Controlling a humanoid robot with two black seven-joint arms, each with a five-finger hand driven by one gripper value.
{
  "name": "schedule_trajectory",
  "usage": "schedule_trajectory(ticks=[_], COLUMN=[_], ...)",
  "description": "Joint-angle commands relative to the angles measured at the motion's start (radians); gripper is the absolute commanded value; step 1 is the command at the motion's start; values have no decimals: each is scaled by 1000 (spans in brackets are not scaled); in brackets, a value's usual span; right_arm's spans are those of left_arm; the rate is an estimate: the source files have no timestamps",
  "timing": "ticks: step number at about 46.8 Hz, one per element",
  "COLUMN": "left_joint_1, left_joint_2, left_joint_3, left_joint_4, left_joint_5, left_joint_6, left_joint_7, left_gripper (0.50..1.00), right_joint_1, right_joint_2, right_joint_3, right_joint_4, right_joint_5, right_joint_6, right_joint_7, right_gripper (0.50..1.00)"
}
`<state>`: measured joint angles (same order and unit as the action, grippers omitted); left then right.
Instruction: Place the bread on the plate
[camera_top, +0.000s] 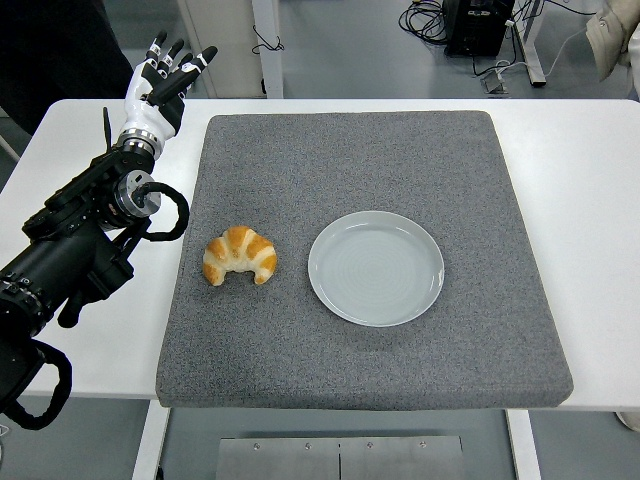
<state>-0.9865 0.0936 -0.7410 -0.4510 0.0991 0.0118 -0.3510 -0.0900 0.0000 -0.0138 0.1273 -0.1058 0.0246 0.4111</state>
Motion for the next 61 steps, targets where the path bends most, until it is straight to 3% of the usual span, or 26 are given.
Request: schedule_trajectory(ticks=[1,12,38,50,61], left_joint_1=[0,-4,-23,-31,-37], left_joint_2=[3,18,185,302,382], left_joint_3=[2,75,268,275,275], left_joint_4=[-2,-23,-261,-419,-512], left_joint_5=[7,16,53,175,349], left_joint_6=[-1,-4,8,10,10], left_joint_7=[7,10,52,165,230], left_gripper=[971,969,965,958,957], right_joint_1=[1,-1,1,-1,1], right_joint_2=[0,0,0,0,0], right_joint_3=[0,0,0,0,0], right_joint_4=[0,0,0,0,0], right_joint_5=[0,0,0,0,0], right_joint_6=[0,1,0,0,0], right_joint_7=[0,0,0,0,0], right_gripper=[1000,1000,1000,1000,1000])
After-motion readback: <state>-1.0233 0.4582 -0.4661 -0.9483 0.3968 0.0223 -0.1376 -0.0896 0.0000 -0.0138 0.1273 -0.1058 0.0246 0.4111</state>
